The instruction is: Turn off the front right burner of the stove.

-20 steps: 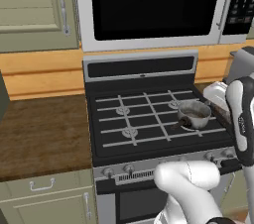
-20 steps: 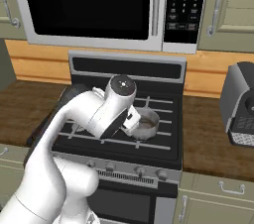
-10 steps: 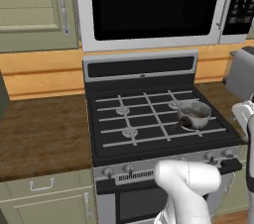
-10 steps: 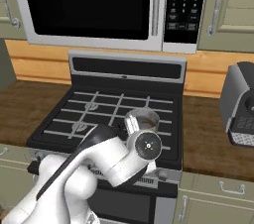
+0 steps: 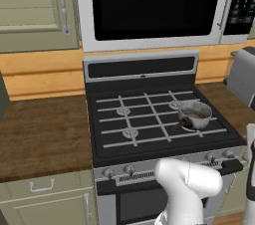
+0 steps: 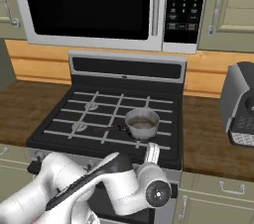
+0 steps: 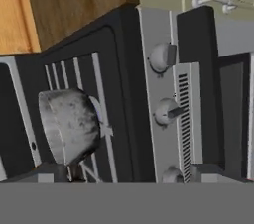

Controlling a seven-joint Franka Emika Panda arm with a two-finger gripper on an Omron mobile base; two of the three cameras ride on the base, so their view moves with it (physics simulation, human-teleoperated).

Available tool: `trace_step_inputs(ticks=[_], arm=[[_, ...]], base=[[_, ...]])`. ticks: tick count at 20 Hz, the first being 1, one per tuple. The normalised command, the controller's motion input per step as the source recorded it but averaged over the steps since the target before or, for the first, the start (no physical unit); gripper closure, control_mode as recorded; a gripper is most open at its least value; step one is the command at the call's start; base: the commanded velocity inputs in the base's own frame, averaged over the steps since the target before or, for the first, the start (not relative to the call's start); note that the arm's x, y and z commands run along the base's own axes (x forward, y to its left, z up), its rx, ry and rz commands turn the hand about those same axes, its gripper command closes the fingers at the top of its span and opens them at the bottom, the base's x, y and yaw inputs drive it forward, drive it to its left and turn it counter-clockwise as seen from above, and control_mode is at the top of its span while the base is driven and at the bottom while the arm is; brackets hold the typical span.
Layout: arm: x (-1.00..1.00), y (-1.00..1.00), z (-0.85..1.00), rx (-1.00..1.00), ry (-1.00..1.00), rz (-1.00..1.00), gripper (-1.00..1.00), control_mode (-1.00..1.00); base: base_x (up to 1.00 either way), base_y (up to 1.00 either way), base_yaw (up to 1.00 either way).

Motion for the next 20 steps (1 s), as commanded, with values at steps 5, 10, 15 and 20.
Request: trace_step_inputs(ticks=[5, 10, 15, 20], arm=[[0.01, -0.47, -0.63, 0.44, -0.04, -0.04, -1.00, -1.00], [0.16, -0.41, -0.58, 0.31, -0.10, -0.01, -1.00, -1.00], [0.33, -0.39, -0.45, 0.23, -0.13, -0.05, -1.00, -1.00], [0.37, -0.29, -0.53, 0.12, -0.15, -0.02, -1.00, -1.00]], base=[[0.00, 0.00, 0.00], [0.00, 0.00, 0.00], [0.00, 0.00, 0.00], [0.00, 0.00, 0.00]])
